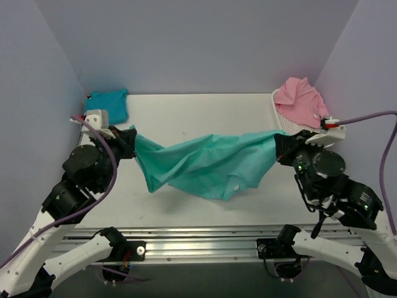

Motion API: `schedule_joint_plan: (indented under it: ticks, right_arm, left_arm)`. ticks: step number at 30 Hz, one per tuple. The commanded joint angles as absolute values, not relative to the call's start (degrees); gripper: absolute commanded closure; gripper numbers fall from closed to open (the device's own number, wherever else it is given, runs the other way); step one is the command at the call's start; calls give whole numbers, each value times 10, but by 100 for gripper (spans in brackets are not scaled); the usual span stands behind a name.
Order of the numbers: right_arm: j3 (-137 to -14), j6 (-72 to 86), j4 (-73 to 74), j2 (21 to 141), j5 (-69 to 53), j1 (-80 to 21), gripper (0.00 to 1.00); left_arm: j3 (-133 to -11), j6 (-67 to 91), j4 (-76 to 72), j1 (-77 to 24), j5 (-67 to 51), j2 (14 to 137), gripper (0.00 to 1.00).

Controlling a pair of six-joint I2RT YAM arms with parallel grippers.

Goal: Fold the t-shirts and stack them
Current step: Move the tshirt to the center of the board

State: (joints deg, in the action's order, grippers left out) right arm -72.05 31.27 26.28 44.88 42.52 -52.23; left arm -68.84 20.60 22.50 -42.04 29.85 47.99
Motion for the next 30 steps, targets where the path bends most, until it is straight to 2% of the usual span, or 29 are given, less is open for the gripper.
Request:
schedule_joint_plan:
  ticks: [1, 5, 8, 14, 20, 25, 30]
  right_arm:
    - [-782, 229, 262, 421, 325, -526, 100]
    - [-838, 200, 267, 396, 266, -525, 100]
    - [-853, 194, 265, 382, 232, -521, 100]
    - [-821, 217, 270, 381, 234, -515, 100]
    - [-701, 266, 261, 393, 279, -515, 100]
    - [-608, 301, 240, 419, 318, -515, 100]
    - [-566, 326, 227, 458, 347, -516, 100]
  left_arm:
    - [-686, 236, 319, -426, 322, 428, 98]
    - [-712, 247, 360, -426, 322, 325, 98]
    - [-724, 266, 385, -425, 326, 293, 98]
    - [-654, 323, 399, -425, 369, 337, 98]
    - [-526, 378, 288, -425, 355, 490, 98]
    - [-497, 401, 173, -424, 357, 678, 98]
    - [-516, 410, 98, -412, 360, 824, 98]
